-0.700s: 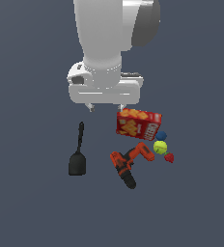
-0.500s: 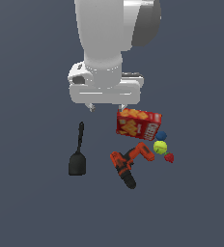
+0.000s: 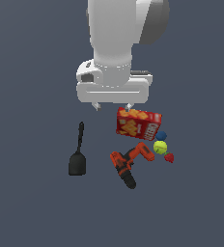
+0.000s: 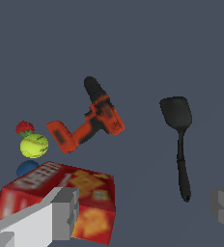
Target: Pick up a designated object from a clutter of objects.
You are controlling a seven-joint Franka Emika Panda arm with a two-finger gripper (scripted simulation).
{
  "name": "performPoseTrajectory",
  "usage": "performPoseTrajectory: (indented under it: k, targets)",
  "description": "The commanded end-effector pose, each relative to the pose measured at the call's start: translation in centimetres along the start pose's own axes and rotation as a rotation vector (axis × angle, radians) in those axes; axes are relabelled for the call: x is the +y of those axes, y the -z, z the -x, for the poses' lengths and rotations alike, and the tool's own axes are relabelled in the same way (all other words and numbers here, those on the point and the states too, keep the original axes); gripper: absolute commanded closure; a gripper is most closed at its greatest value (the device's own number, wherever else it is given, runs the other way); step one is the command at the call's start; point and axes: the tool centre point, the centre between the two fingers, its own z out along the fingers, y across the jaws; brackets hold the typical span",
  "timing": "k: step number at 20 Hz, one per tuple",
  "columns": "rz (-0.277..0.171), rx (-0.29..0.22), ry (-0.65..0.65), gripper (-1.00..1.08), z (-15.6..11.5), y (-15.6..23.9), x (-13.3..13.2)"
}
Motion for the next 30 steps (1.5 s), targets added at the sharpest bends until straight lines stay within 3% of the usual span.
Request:
performPoseTrajectory:
  k: [1, 13, 20, 30]
  targets:
    - [0.0, -0.001, -0.001, -0.92, 0.0, -0.2, 0.2]
    - [-0.008, -0.002, 0.038, -0.92, -1.1, -5.4, 4.0]
    - [-0.01, -0.002, 0.085, -0.92, -1.2, -12.2, 9.2]
    - [0.003, -0.006, 0.147, -0.92, 1.0, -21.1, 16.3]
